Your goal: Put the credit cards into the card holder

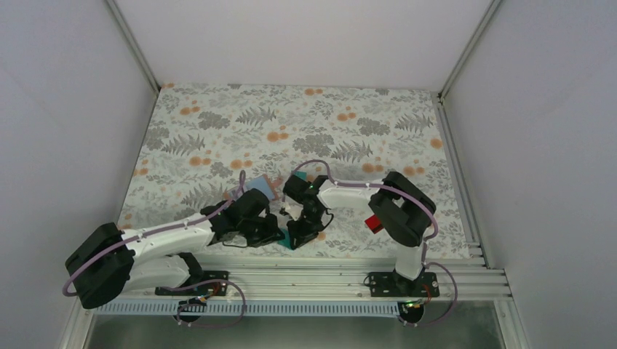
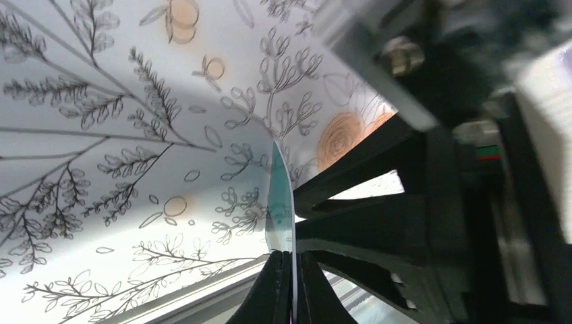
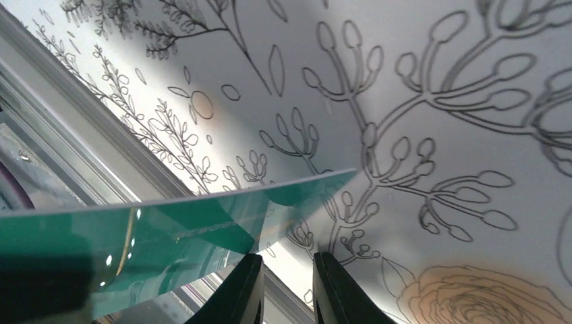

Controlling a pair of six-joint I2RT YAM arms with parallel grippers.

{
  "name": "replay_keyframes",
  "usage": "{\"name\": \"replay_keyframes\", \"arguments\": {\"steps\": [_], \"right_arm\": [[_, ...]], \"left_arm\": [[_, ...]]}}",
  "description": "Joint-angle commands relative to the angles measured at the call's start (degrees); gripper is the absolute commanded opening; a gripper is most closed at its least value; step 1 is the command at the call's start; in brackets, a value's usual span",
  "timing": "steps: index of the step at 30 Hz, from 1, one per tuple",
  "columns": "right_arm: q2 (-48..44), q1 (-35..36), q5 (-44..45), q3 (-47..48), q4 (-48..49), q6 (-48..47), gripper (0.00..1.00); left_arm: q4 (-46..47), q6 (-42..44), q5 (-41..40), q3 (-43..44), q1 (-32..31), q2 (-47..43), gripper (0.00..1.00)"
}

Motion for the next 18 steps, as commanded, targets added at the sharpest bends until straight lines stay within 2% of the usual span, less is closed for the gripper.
{"name": "replay_keyframes", "arguments": {"steps": [1,4,7,12,18], "right_arm": [[1.3,-2.3,10.6,-0.9,-2.2,1.5,0.21],[-1.1,-5.5,11.7,1.3,-2.9,2.3,0.25],[-4.9,-10.0,11.2,4.2,-2.9,4.0,0.35],[-11.4,-17.5,6.8,8.3,0.8,9.8,0.50],[-16.2,-23.4,-0.3,11.7,10.4,21.9,0.55]], "left_arm": [[-3.1,3.9,-4.1,5.0,0.2,0.6,0.02],[-8.4,7.5,-6.2,10.3,1.0,1.7,0.02],[-11.5,10.7,-8.4,14.5,3.5,1.9,0.02],[-11.8,13.6,-8.2,20.7,10.5,2.1,0.02],[-12.7,15.4,-8.0,31.2,17.1,4.9,0.02]]}}
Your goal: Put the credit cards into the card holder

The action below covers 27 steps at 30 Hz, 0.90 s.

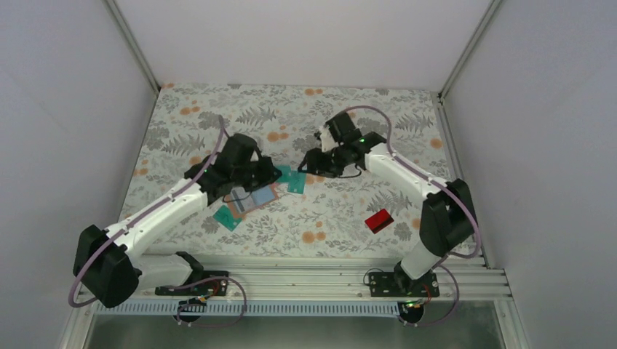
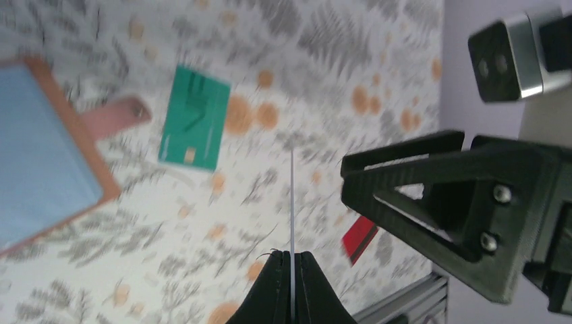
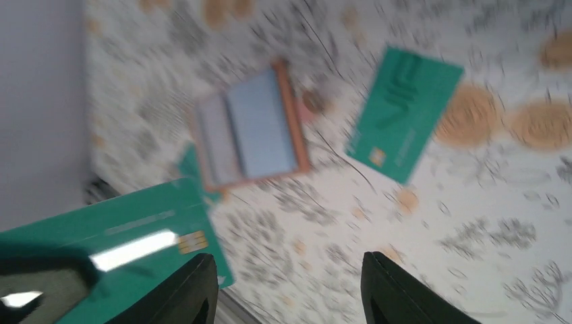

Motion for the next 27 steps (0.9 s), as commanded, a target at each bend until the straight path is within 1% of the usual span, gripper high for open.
{"name": "replay_keyframes", "arguments": {"steps": [1,3,6,10,16,22,27], "right_arm": [[-3.8,-3.8,-6.9,1.8,11.0,13.2,0.55],[-4.7,-4.7,-8.7,1.6,16.4,18.5,0.55],[-5.6,-4.9,-8.3,2.8,21.8,23.9,0.55],[-5.8,-4.9,-6.6,6.0,26.0,27.6,0.55],[-5.2,-4.8,-6.0,8.0,33.8,34.2,0.56],[-3.1,-3.5,-5.9,11.7,35.7,35.9,0.55],[-1.9,-1.4,-6.0,12.6,36.6,38.1,0.54]], "left_arm": [[-0.4,2.8,0.1,7.1,4.1,1.8,0.02],[0.7,2.6,1.1,9.4,6.6,2.4,0.02],[3.6,1.8,2.4,11.6,9.4,3.0,0.02],[7.9,1.1,5.4,13.6,13.1,3.7,0.02],[14.9,-0.6,10.4,15.2,16.5,3.4,0.02],[19.5,-3.4,15.7,15.6,18.8,3.8,0.03],[22.0,-4.9,17.3,16.2,19.7,3.6,0.02]]}}
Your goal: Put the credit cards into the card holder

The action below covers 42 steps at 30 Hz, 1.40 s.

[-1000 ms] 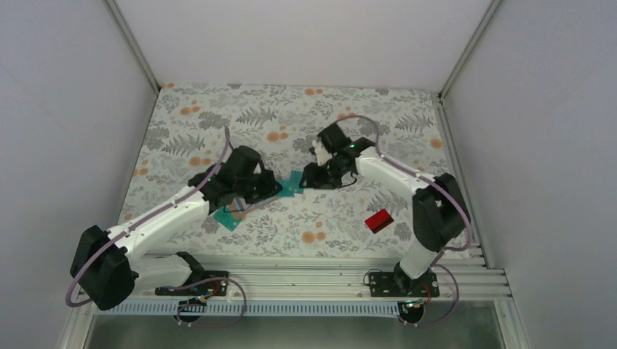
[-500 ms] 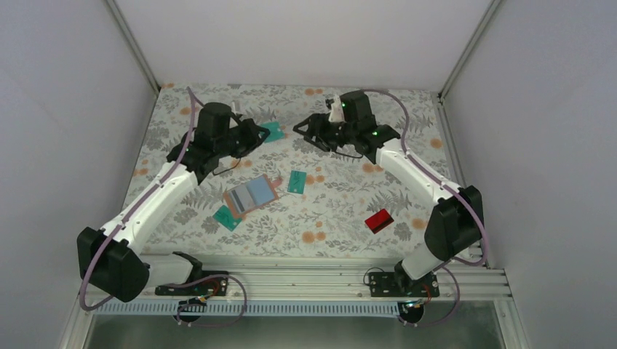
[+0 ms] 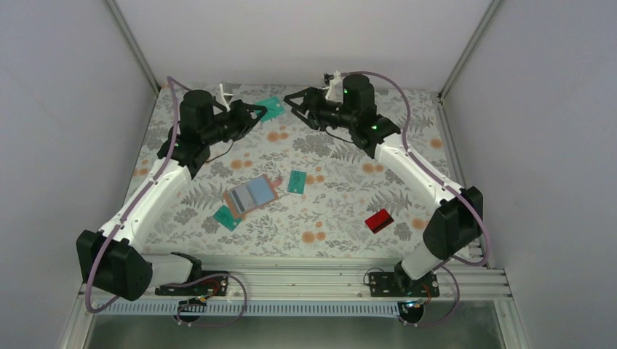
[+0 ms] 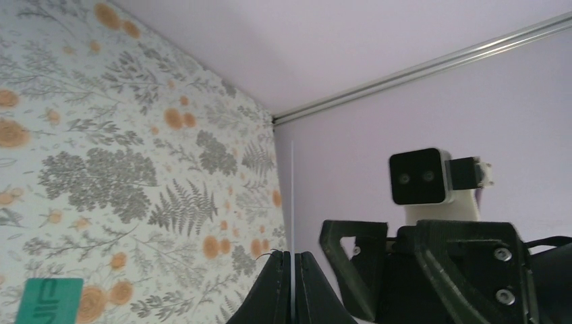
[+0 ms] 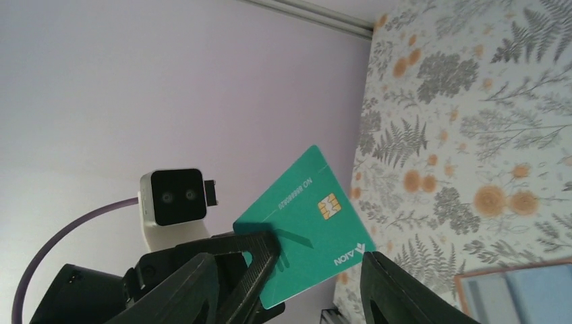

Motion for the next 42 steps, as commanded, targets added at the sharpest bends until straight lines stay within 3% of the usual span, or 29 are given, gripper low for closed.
{"name": "replay_keyframes", "arguments": {"steps": [1,9,18,22,29,33,36,42], "right_arm": [[1.7,2.5,0.1,1.5,2.7,3.2,0.54],[2.2,4.8,1.0,1.4,4.1,5.9,0.52],[4.7,5.6,0.4,3.7,7.8,6.8,0.42],[6.9,5.7,-1.2,5.7,8.8,6.9,0.34],[8.4,5.7,-3.0,7.3,11.8,8.1,0.07],[9.0,5.6,-3.5,7.9,13.4,8.1,0.04],[9.6,5.4,-4.6,9.1,13.3,6.9,0.04],[10.1,3.7,-8.0,10.4,14.8,3.1,0.04]], "left_arm": [[4.6,-2.2,3.6,2.3,1.0,0.0,0.02],[6.7,-4.5,5.3,2.6,2.1,-0.3,0.02],[6.9,-4.5,7.2,1.5,2.6,-1.7,0.02],[6.8,-4.7,8.0,1.3,2.6,-2.3,0.02],[5.9,-4.4,8.0,1.2,2.6,-2.5,0.02],[4.2,-3.6,8.1,1.2,2.6,-2.8,0.03],[2.2,-1.9,7.1,1.2,2.7,-3.6,0.11],[-0.8,1.8,5.5,1.3,2.8,-4.6,0.37]]}}
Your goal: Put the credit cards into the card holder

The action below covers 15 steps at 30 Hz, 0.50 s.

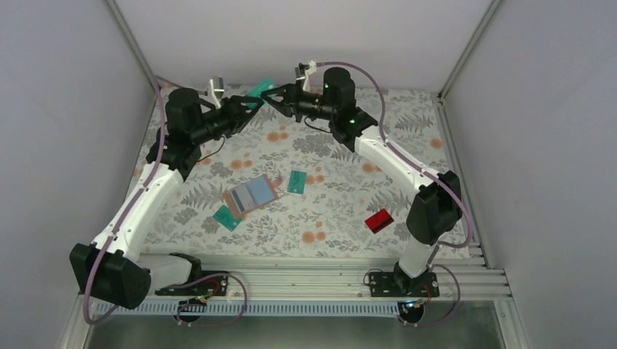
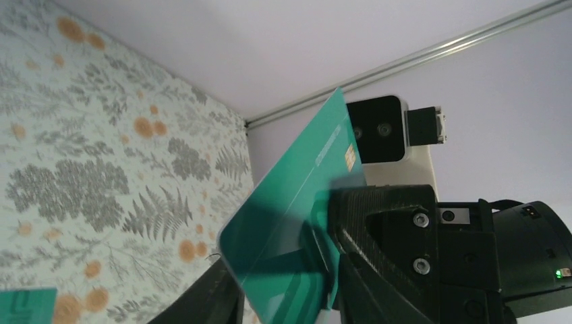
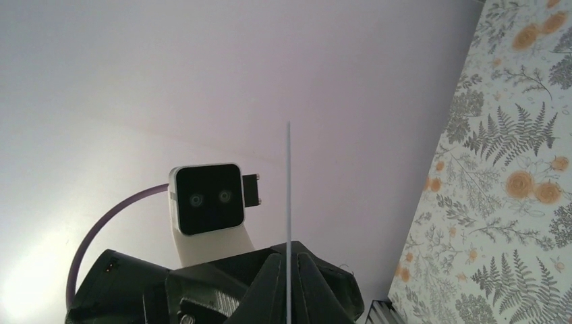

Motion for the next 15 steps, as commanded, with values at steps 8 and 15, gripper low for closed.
{"name": "replay_keyframes", "arguments": {"steps": [8,15], "right_arm": [[-0.9,-4.1,-6.7,-0.5,3.7,-8.0,0.04],[-3.1,-8.0,-12.1,-3.5,0.5,-15.2,0.04]], "left_arm": [[-6.7,8.7,-1.4,2.1,-0.2,-0.7,0.58],[-14.5,19.6,-1.5,5.1,0.4,-0.9,0.76]]}}
